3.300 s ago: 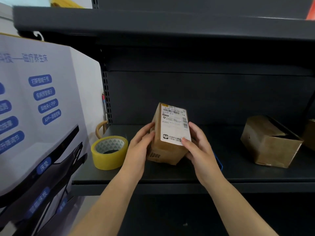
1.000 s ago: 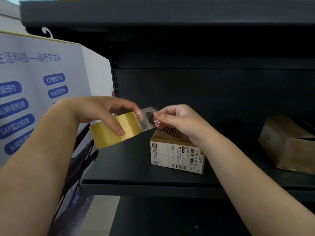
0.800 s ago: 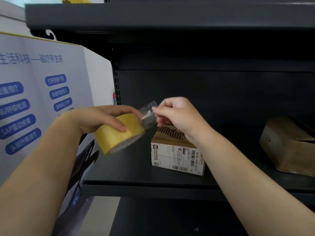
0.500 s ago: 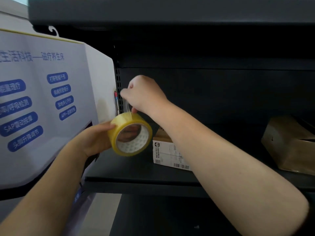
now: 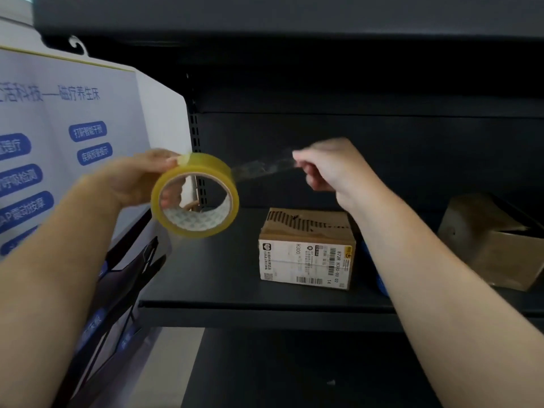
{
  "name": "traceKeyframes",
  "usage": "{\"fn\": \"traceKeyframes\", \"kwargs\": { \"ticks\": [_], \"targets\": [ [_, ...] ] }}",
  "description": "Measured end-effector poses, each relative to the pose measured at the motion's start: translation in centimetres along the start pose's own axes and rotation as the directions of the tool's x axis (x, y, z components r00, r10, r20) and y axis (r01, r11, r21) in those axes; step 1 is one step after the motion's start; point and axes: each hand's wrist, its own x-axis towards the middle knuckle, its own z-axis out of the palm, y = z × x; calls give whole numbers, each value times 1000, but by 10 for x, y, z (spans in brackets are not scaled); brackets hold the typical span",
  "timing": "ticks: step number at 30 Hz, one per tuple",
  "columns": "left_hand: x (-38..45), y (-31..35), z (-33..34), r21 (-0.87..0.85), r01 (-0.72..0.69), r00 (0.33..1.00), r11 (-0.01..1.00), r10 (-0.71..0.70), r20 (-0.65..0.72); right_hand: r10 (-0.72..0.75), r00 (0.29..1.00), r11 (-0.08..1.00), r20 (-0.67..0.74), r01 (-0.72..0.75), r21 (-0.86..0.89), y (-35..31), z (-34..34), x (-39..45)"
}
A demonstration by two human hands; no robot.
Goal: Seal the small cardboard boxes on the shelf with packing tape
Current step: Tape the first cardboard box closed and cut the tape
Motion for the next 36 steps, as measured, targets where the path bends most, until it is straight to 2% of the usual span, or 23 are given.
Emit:
{"fn": "traceKeyframes", "kwargs": {
  "ticks": [2, 5, 8, 9, 10, 11, 13, 15, 16, 18, 20, 22, 27, 29, 36],
  "targets": [
    [14, 21, 2, 289, 171, 979, 942, -128, -161, 51, 999, 998, -19, -52, -35, 19, -11, -8],
    [43, 42, 10, 460, 327, 931, 825, -198, -308, 84, 990, 995, -114, -89, -40, 38, -24, -15],
    [60, 42, 13, 632, 461, 882, 623, -240, -406, 101, 975, 992, -198, -115, -56, 46, -39, -16],
    [62, 39, 13, 646, 485, 871, 589, -257, -419, 94, 976, 991, -196, -111, -74, 47, -43, -16],
    [62, 35, 10, 634, 481, 874, 606, -272, -404, 88, 976, 991, -198, -105, -77, 49, -46, -16],
    [60, 30, 5, 593, 447, 891, 669, -279, -357, 95, 972, 992, -214, -111, -64, 50, -49, -16],
    [54, 22, -7, 403, 302, 953, 864, -265, -145, 131, 959, 990, -250, -139, -13, 51, -56, -17],
    [48, 16, -13, 201, 214, 971, 956, -230, 61, 153, 961, 988, -232, -154, 10, 52, -63, -19],
    [46, 14, -14, 171, 204, 971, 964, -221, 87, 149, 964, 988, -220, -154, -5, 52, -65, -20],
    [48, 15, -12, 218, 273, 961, 937, -273, -31, 129, 968, 988, -214, -145, -57, 53, -67, -22],
    [53, 21, -3, 387, 386, 919, 837, -312, -243, 128, 969, 984, -213, -150, -92, 55, -68, -24],
    [61, 29, 5, 538, 464, 877, 703, -282, -388, 151, 966, 980, -211, -175, -99, 58, -69, -26],
    [78, 35, 18, 725, 623, 782, 293, -243, -574, 155, 960, 969, -234, -194, -151, 69, -73, -30],
    [81, 32, 18, 720, 651, 758, 240, -256, -601, 165, 959, 963, -232, -208, -173, 72, -77, -31],
    [90, 17, 17, 716, 678, 727, 169, -302, -617, 165, 965, 951, -206, -211, -226, 81, -78, -37]
  ]
}}
